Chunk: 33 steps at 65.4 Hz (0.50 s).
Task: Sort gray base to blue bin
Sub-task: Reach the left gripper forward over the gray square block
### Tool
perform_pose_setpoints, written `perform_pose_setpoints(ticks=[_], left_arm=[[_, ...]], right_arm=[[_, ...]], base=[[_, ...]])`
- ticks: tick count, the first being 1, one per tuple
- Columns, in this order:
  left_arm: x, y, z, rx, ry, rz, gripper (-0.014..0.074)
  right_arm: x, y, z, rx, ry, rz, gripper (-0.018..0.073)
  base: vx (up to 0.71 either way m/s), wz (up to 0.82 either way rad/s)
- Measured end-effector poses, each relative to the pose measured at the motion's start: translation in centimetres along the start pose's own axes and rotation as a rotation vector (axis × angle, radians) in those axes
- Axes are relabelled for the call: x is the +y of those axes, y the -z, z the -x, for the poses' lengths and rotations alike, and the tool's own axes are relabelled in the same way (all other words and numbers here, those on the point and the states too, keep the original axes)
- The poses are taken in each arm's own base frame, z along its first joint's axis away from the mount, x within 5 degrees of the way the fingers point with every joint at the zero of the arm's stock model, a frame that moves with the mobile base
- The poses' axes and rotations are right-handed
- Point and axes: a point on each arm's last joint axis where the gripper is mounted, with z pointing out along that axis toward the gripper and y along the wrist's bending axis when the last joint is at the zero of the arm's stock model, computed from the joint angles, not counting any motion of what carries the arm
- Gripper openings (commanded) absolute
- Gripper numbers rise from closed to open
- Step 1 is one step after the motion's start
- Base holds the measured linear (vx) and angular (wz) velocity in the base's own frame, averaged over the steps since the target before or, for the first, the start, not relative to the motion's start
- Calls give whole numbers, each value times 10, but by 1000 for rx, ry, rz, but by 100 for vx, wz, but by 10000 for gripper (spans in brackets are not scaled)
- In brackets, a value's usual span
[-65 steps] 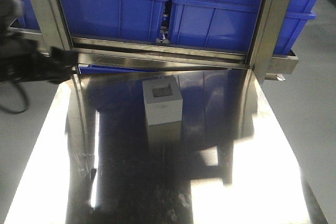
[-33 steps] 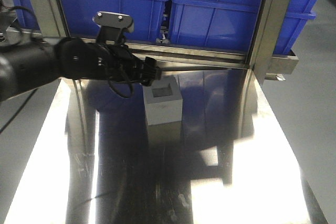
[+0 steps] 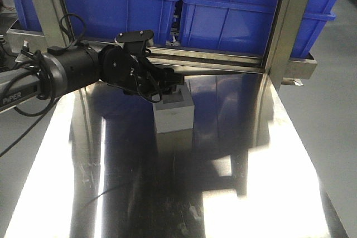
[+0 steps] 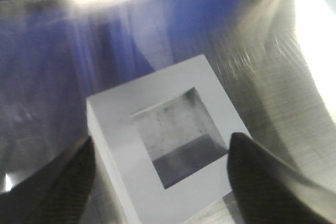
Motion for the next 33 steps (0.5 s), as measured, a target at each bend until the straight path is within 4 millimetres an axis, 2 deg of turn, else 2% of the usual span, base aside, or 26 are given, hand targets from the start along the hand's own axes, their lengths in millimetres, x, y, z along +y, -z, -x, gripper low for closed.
perform_pose_setpoints(ticks=[33], left_arm=[[11, -36, -16, 51, 74, 33, 471]], right_arm=[[0, 0, 0, 0, 0, 0, -5]], base=[[0, 0]])
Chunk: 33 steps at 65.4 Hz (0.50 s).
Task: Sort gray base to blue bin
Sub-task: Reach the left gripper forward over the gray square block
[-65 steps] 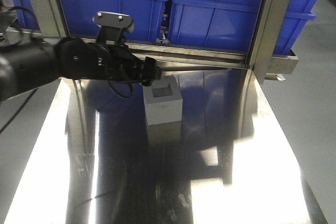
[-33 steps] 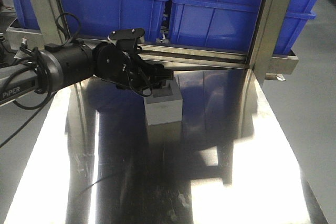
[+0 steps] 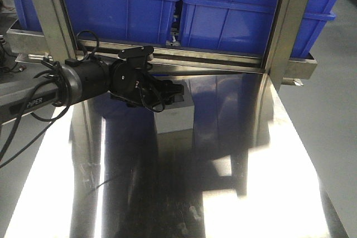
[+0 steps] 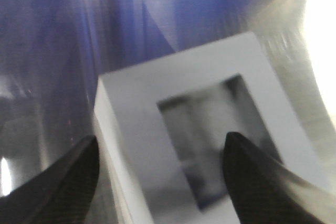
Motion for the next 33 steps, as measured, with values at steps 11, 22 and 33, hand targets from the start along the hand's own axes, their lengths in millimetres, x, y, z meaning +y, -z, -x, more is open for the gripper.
perform_pose_setpoints(ticks=[11, 22, 33], left_arm=[[1, -3, -1, 5, 12, 3, 471], [1, -3, -1, 4, 14, 3, 430], [1, -3, -1, 0, 5, 6, 284]], right_arm=[[0, 0, 0, 0, 0, 0, -5], [0, 0, 0, 0, 0, 0, -5], [0, 0, 0, 0, 0, 0, -5]], base=[[0, 0], [0, 0], [0, 0]])
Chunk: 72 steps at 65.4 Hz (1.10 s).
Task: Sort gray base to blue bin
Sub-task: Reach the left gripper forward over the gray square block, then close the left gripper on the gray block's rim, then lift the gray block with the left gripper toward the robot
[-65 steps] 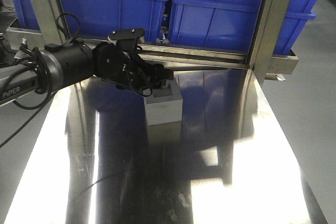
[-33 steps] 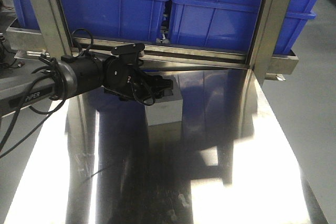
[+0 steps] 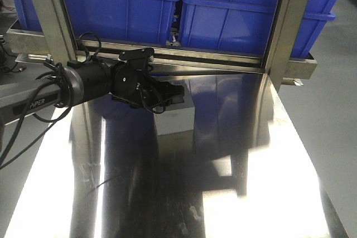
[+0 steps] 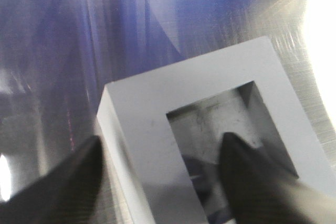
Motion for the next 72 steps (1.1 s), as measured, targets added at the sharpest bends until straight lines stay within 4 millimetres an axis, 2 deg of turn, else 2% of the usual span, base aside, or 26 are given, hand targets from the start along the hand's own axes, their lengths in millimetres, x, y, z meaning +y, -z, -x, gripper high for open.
perform_pose_setpoints(ticks=[6, 13, 34, 41, 48, 58, 72], left_arm=[[0, 0, 1, -5, -1, -1, 198], [-1, 0, 2, -13, -3, -2, 149], [-1, 2, 3, -17, -13, 0, 143], [-1, 9, 2, -8, -24, 6, 146], [-4, 25, -3, -30, -81, 6, 146], [-18, 66, -13, -149, -138, -59, 146], [-12, 125, -33, -259, -157, -114, 146]], right_arm=[[0, 0, 0, 0, 0, 0, -5], [0, 0, 0, 0, 0, 0, -5], [0, 0, 0, 0, 0, 0, -5], [0, 0, 0, 0, 0, 0, -5], [0, 0, 0, 0, 0, 0, -5], [0, 0, 0, 0, 0, 0, -5], [0, 0, 0, 0, 0, 0, -5]], base=[[0, 0], [0, 0], [0, 0], [0, 0], [0, 0], [0, 0], [0, 0]])
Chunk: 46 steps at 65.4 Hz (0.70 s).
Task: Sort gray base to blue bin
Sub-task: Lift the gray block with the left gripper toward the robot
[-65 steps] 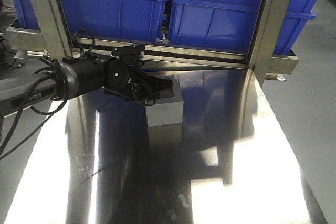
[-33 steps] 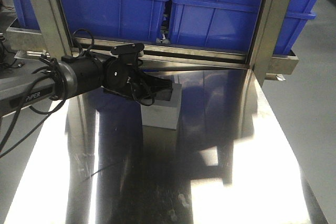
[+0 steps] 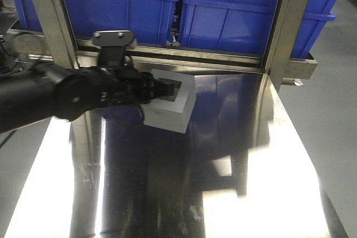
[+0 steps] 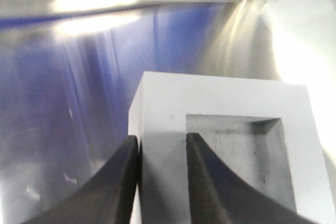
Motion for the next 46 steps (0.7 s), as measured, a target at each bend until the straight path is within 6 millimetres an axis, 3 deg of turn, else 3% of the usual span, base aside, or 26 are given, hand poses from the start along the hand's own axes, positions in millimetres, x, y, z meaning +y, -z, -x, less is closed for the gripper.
perform_pose_setpoints(ticks=[25, 46], left_arm=[[7, 126, -16, -199, -95, -48, 146], [20, 209, -48, -376, -132, -91, 146]], right_arm=[[0, 0, 0, 0, 0, 0, -5], [0, 0, 0, 0, 0, 0, -5]], base=[[0, 0], [0, 0]])
